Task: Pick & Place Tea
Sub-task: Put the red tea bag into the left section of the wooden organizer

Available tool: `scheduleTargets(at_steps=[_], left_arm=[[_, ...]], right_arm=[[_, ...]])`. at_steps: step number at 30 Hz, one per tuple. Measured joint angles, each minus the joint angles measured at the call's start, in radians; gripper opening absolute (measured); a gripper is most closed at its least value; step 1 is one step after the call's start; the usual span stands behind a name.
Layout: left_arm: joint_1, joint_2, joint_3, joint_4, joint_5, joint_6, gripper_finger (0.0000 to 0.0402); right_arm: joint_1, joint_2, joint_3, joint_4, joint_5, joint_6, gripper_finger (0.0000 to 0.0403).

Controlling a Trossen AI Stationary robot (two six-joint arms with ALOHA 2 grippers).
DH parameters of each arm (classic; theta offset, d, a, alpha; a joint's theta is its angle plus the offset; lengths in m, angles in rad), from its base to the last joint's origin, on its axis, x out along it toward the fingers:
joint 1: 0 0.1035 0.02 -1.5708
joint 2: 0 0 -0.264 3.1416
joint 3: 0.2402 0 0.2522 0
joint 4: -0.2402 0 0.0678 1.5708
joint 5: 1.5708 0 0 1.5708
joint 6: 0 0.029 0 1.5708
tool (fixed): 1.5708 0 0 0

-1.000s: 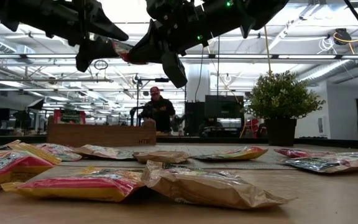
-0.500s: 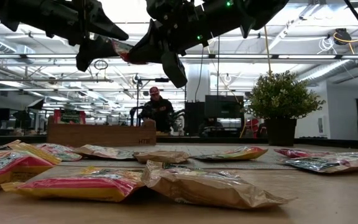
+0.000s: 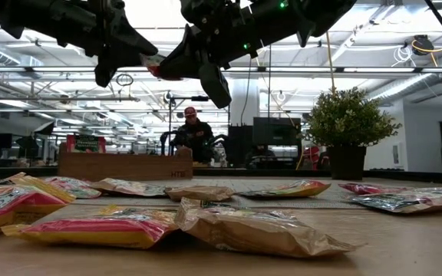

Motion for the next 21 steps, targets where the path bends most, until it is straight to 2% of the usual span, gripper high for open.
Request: scheduleTargets(at_steps=[4, 10, 16, 21], left_arm=[[0.0, 0.0, 0.0, 0.0, 0.0, 0.041, 0.0009], [0.0, 0.0, 0.0, 0.004, -0.016, 0.163, 0.0005], [-0.001, 0.0, 0.0, 0.004, -0.087, 0.313, 0.0004], [0.0, -0.001, 0.0, 0.004, -0.146, 0.35, 0.0003]], right_arm=[[0.0, 0.0, 0.0, 0.0, 0.0, 0.0, 0.0009], [0.002, 0.0, 0.0, 0.0, -0.003, 0.06, 0.0009], [0.002, -0.001, 0.002, -0.001, -0.004, 0.322, 0.0029], [0.003, 0.0, 0.0, -0.03, -0.043, 0.498, 0.0058]])
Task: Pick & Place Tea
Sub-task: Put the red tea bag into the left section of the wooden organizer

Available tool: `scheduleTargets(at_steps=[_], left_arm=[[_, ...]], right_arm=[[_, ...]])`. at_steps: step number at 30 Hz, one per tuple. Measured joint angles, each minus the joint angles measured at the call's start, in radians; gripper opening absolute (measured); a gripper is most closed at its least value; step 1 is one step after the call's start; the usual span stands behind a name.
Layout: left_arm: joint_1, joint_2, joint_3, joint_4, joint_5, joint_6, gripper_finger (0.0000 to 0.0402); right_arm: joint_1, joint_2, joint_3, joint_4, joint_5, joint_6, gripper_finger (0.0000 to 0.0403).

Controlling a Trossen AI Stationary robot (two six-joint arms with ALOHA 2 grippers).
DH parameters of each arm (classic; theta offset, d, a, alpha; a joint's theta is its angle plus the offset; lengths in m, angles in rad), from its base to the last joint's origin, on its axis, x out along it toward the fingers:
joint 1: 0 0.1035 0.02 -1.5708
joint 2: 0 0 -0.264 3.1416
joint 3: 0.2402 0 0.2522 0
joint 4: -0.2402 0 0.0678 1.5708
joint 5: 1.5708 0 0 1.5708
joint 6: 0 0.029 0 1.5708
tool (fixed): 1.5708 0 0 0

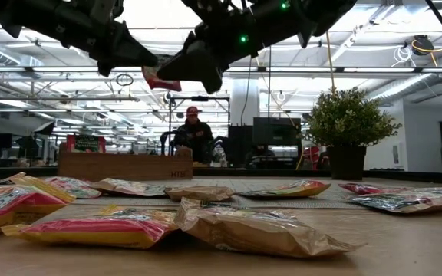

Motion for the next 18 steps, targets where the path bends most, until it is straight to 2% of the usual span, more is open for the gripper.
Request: scheduleTargets(at_steps=[6, 13, 18], left_arm=[[0.0, -0.002, 0.0, -0.037, -0.032, 0.015, 0.0003], [-0.001, -0.073, 0.0, -0.298, -0.163, -0.074, 0.0002], [-0.001, -0.102, 0.0, -0.467, -0.239, -0.144, 0.0002]], right_arm=[[-0.001, 0.0, 0.0, -0.042, -0.094, 0.122, 0.0092], [-0.014, 0.0, 0.0, -0.166, -0.09, 0.191, 0.0143], [-0.029, 0.0, 0.0, -0.212, -0.091, 0.222, 0.0158]])
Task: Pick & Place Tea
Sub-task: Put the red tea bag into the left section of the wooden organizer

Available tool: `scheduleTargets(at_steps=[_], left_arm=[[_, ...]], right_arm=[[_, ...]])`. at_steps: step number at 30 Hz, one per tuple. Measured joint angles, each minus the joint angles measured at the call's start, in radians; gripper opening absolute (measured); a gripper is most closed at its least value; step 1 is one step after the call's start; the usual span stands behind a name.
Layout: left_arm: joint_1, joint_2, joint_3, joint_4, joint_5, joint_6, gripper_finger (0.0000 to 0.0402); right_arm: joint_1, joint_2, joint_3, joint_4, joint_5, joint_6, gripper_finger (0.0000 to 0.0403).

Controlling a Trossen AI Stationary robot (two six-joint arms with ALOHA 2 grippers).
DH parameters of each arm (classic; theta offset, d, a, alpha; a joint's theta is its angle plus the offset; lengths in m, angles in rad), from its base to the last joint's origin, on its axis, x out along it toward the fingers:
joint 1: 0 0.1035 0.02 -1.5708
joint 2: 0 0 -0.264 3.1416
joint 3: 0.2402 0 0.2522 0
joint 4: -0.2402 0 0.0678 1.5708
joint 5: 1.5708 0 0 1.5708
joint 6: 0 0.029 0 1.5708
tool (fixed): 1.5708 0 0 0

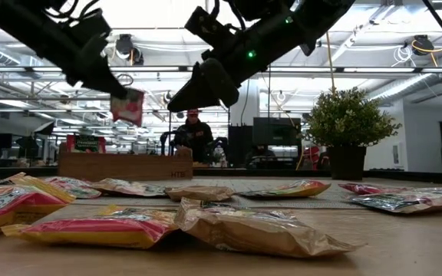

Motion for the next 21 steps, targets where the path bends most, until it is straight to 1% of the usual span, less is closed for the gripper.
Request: scheduleTargets(at_steps=[2, 6, 10, 12, 17, 21], left_arm=[[0.0, -0.001, 0.0, -0.063, -0.025, -0.043, 0.0001], [-0.002, -0.001, 0.0, -0.158, -0.033, -0.112, 0.0001], [-0.03, -0.001, 0.0, -0.239, -0.102, -0.15, 0.0001], [-0.051, -0.001, 0.0, -0.257, -0.13, -0.168, 0.0001], [-0.115, -0.001, 0.0, -0.273, -0.148, -0.213, 0.0001], [-0.167, -0.001, 0.0, -0.329, -0.154, -0.305, 0.0]], right_arm=[[-0.001, 0.0, 0.0, -0.005, 0.0, 0.007, 0.0159], [-0.001, 0.0, 0.0, -0.007, -0.001, -0.007, 0.0157], [-0.001, -0.001, 0.0, -0.013, -0.001, -0.016, 0.0156], [-0.001, -0.002, 0.0, -0.013, -0.001, -0.021, 0.0157], [-0.001, -0.003, 0.0, -0.017, -0.001, -0.041, 0.0156], [-0.001, -0.003, 0.0, -0.045, -0.001, -0.046, 0.0155]])
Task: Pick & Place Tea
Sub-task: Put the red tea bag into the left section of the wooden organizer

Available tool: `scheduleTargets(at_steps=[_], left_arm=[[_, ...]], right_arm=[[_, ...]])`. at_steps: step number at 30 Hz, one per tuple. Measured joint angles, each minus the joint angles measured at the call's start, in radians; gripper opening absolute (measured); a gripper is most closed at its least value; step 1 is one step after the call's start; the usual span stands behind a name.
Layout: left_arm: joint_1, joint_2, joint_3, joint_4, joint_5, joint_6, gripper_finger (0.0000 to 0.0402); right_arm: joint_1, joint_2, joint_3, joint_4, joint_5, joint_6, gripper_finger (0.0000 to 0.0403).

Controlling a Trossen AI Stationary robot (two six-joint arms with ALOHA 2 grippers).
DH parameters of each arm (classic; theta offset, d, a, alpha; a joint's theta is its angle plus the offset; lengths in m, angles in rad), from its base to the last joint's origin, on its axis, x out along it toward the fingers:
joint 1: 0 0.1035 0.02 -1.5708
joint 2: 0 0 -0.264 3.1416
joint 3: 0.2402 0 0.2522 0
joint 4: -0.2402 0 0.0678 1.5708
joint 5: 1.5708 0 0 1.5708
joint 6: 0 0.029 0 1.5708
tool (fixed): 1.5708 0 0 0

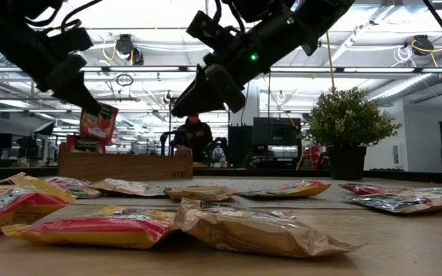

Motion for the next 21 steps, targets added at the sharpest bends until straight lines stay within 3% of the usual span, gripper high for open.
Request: scheduleTargets(at_steps=[7, 21], left_arm=[[-0.025, 0.0, 0.0, -0.152, -0.058, -0.2, 0.0], [0.023, 0.019, 0.0, -0.147, -0.026, -0.116, 0.0]], right_arm=[[0.0, -0.041, 0.0, -0.043, -0.001, -0.004, 0.0152], [0.001, -0.08, 0.0, -0.05, -0.003, 0.0, 0.015]])
